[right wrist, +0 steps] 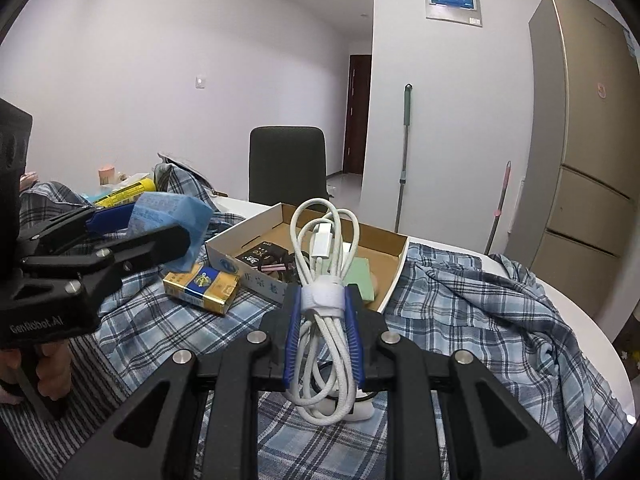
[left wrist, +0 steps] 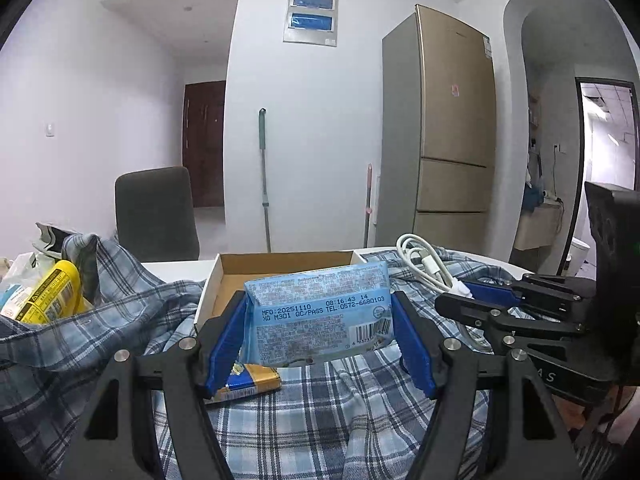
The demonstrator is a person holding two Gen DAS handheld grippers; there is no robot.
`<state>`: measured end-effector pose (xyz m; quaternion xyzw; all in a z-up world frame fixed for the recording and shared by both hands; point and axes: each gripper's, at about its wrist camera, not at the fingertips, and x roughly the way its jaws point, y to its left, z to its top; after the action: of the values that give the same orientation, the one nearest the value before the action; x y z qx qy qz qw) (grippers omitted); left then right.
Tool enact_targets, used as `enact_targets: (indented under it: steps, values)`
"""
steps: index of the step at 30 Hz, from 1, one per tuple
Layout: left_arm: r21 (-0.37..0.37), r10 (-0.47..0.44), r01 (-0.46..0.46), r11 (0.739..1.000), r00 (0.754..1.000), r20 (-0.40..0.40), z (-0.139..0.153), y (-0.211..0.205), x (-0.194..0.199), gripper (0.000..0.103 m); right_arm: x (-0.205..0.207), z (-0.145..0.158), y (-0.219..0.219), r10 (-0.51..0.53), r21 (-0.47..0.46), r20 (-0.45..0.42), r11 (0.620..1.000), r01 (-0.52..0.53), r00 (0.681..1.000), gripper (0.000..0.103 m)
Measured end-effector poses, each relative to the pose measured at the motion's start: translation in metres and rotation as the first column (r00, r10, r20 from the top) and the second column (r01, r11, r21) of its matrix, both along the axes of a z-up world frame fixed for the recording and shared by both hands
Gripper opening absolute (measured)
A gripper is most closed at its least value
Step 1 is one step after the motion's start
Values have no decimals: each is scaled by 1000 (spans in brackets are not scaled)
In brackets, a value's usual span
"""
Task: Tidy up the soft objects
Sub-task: 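Carry the wipes packet and white cable over the box with both tools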
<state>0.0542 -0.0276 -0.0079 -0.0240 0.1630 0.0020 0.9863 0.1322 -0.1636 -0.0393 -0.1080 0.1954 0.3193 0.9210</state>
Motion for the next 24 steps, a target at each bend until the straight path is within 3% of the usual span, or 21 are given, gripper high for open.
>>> enact_targets:
  steps: [6,10,14,24]
  values:
    - [-28,6,-5,1000,999,34,13,2,-9,72,-15,14,-4,-35,30,78,999,33,996,20]
    - [-27,3,-2,1000,998,64,27,3,-13,72,-14,29,-7,-52,77,62,996,48,997,20]
    - [-22,-29,32,999,992,127,41,6,-14,72,-14,44,-5,-78,87,113,994,68,991,20]
    - [19,-14,10,1000,972,236,69,20,22,72,52,68,29,-67,96,45,993,63,997,20]
